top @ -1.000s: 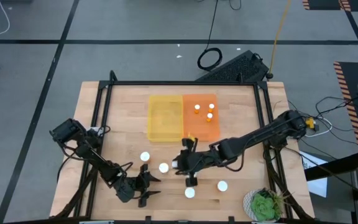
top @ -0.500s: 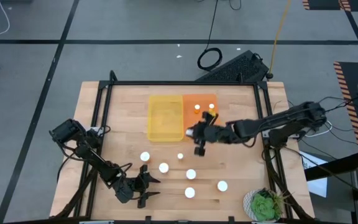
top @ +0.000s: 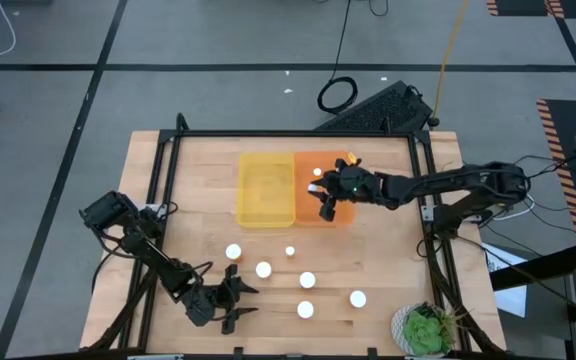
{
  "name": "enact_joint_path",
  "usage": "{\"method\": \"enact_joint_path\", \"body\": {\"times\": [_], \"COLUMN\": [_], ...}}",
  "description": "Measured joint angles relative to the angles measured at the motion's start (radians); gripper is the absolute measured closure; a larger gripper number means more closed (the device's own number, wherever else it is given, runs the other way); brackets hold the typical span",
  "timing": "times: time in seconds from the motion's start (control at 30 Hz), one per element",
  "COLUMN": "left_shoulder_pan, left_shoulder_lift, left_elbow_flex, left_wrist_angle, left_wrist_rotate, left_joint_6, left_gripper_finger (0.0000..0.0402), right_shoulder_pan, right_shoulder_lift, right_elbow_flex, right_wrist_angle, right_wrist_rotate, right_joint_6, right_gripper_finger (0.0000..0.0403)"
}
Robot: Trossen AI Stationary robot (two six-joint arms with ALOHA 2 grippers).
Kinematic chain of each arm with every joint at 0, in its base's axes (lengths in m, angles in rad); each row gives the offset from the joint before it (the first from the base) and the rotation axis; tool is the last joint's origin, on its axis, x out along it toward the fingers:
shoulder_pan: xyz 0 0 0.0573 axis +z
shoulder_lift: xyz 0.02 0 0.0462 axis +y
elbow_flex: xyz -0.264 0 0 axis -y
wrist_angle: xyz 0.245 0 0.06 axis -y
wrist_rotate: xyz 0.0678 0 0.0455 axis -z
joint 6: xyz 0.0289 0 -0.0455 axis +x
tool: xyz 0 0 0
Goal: Pick and place medicine bottles into bin by pill shape (circle, oval)
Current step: Put the small orange pill bottle into the orange bin
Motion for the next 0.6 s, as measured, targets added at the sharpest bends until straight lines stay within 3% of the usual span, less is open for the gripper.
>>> {"method": "enact_joint_path", "body": {"times": [0.6], "left_shoulder_pan": [0.013], "left_shoulder_lift": [0.000], "left_elbow_flex": [0.000], "left_wrist_angle": [0.034], "left_wrist_rotate": [0.000], "left_joint_6": [0.001], "left_gripper_finger": [0.0172], "right_shoulder_pan": [-0.008], "right_shoulder_lift": [0.176], "right_elbow_flex": [-0.031], "right_wrist_angle": [0.116], "right_wrist_rotate": [-0.037], "right_joint_6": [0.013], "right_gripper_finger": [0.0282]}}
